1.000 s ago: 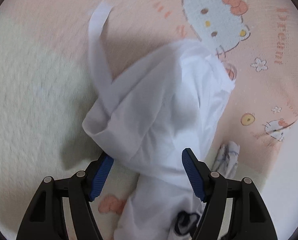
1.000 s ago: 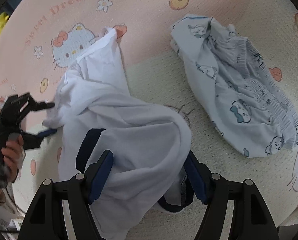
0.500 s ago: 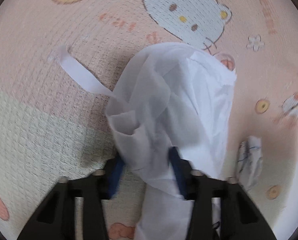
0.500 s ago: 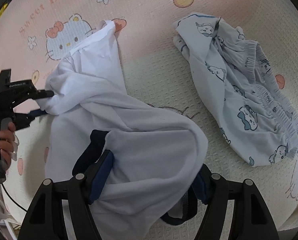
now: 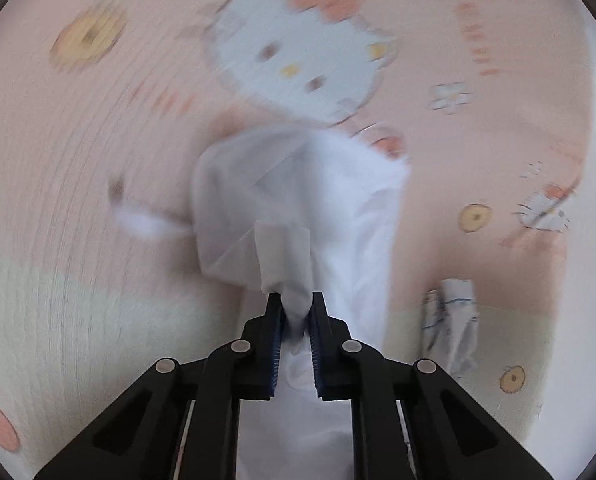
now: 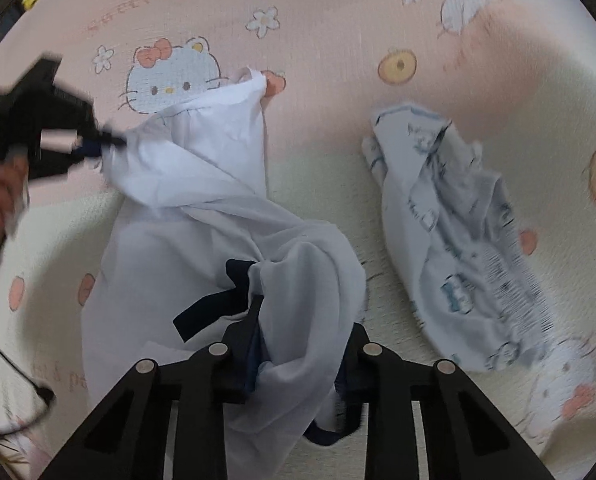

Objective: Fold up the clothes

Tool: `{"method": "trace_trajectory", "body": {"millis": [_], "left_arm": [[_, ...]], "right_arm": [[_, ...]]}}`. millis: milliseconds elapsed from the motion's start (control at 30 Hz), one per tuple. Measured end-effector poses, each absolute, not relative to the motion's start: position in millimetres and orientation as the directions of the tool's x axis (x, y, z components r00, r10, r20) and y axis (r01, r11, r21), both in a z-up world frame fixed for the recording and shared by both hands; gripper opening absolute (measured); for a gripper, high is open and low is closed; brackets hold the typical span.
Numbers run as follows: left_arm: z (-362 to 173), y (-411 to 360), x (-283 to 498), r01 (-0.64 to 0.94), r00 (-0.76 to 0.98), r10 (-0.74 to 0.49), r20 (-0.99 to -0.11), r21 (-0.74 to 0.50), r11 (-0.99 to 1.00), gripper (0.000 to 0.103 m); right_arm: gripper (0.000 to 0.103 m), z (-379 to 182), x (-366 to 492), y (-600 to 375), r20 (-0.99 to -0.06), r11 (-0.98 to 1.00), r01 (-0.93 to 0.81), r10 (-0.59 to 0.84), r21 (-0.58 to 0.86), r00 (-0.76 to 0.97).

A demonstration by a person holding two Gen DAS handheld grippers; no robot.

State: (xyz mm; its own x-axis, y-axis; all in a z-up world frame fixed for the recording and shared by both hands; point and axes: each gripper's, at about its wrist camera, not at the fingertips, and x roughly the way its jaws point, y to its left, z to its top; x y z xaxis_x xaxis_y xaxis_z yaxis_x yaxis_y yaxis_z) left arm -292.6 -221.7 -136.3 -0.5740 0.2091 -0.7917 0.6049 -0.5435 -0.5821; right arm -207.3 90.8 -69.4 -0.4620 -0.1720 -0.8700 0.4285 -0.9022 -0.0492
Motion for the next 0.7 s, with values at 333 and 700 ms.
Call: {"method": "trace_trajectory", "body": {"millis": [333, 700], "left_arm": [[-69.4, -183.8, -382.9, 0.399, -0.614, 0.228, -0.755, -0.547, -0.736, 0.009], [-78.8, -153.4, -425.7, 0.352, -0.542, 0.32, -0.777, -0.555, -0.753, 0.01]], "right_arm": [[0.025, -60.3, -230.7, 123.9, -0.887, -0.953, 0.296, -0.08, -0.066, -0.455], [0.025, -64.4, -239.5, 153.1, -0.921, -0.966, 0.24, -0.003, -0.099, -0.39]]}}
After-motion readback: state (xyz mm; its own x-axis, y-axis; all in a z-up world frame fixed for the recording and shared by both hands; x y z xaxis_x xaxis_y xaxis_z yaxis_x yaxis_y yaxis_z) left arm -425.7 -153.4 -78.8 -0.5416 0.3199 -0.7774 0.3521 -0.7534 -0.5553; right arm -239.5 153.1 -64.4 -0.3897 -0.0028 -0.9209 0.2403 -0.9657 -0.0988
